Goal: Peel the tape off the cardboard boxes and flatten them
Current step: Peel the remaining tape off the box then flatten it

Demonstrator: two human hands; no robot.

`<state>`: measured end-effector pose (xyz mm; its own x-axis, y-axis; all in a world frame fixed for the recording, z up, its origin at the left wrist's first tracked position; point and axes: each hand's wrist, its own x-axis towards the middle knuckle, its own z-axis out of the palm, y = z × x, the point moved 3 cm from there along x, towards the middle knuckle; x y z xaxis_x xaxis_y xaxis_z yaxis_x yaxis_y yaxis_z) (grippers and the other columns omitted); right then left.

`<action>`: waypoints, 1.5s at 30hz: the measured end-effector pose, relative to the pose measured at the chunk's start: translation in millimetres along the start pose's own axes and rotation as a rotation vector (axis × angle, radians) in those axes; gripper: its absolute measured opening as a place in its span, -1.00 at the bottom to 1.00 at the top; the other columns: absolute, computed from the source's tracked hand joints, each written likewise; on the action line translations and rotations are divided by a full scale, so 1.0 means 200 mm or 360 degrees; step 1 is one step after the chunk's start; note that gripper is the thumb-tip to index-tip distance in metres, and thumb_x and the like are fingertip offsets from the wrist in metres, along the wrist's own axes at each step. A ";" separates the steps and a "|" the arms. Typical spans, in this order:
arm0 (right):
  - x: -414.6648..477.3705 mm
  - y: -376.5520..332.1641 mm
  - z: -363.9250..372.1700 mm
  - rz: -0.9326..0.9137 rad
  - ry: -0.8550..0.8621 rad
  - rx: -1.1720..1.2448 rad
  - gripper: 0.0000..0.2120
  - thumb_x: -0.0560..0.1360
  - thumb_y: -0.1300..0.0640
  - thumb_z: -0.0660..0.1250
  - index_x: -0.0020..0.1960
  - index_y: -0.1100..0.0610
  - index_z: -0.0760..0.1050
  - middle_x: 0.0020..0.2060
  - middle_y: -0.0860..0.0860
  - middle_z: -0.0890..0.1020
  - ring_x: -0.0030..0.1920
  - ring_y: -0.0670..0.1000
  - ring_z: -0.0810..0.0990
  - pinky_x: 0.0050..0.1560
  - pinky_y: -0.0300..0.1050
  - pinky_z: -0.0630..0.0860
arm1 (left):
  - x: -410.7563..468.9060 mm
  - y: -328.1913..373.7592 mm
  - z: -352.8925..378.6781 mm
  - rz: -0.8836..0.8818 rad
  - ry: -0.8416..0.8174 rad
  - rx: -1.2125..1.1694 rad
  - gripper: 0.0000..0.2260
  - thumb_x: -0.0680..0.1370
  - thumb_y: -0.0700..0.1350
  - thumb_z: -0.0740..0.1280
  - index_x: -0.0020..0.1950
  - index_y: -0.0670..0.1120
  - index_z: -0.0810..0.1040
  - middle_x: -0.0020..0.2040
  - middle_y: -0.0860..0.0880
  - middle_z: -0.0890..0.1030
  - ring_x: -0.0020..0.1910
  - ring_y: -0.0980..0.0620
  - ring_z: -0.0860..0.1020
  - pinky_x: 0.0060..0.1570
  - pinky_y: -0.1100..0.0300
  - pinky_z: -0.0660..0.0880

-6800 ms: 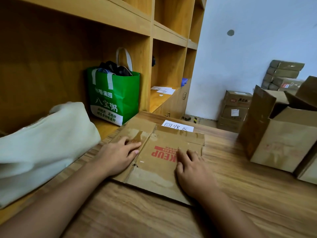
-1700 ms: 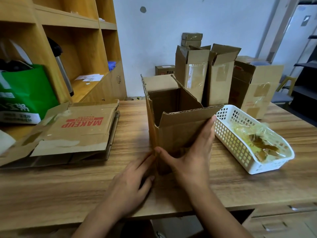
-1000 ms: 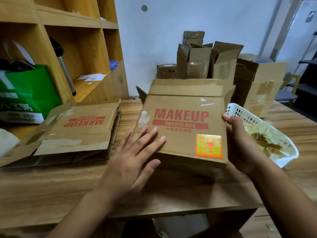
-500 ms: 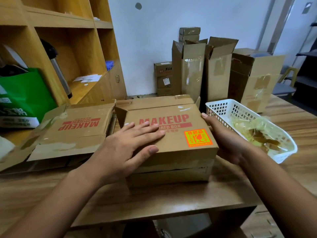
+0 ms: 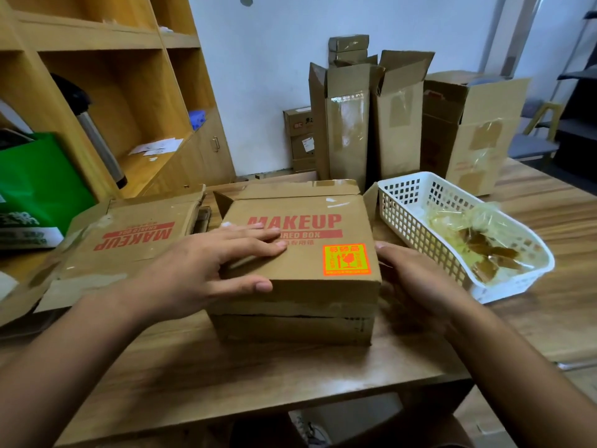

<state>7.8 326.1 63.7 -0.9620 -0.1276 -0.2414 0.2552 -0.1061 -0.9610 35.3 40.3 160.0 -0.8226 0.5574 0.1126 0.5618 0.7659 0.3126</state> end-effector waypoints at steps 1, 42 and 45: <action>0.00 0.01 0.00 -0.0002 0.0016 0.0026 -0.71 0.69 0.07 0.17 0.32 0.07 0.58 0.11 0.03 0.71 -0.16 -0.18 0.67 -0.36 -0.39 0.49 | 0.00 0.01 -0.01 -0.0032 -0.0033 0.0011 -0.46 0.44 0.48 0.19 0.42 0.46 0.33 0.47 0.48 0.26 0.51 0.37 0.18 0.50 0.00 0.26; -0.10 0.18 -0.01 -0.0749 0.0216 -0.0010 -0.61 0.57 0.51 0.17 0.09 0.14 0.65 -0.02 0.01 0.73 0.02 -0.11 0.69 0.02 -0.32 0.56 | 0.29 0.34 0.12 -0.0057 -0.0323 -0.0059 -0.55 0.56 0.35 0.15 0.41 0.63 0.08 0.41 0.67 0.00 0.56 0.30 0.03 0.42 0.12 0.09; -0.11 0.18 -0.02 -0.0742 0.0174 0.0010 -0.64 0.57 0.50 0.17 0.05 0.18 0.66 -0.06 0.03 0.74 -0.04 -0.13 0.70 -0.01 -0.32 0.56 | 0.29 0.34 0.12 -0.0059 -0.0310 -0.0076 -0.52 0.51 0.35 0.15 0.40 0.63 0.10 0.39 0.69 0.02 0.54 0.35 0.03 0.40 0.18 0.09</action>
<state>37.1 327.9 33.6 -0.9785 0.0395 0.2024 -0.2059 -0.1330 -0.9695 28.7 132.1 164.7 -0.8074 0.5841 -0.0831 0.5228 0.7736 0.3582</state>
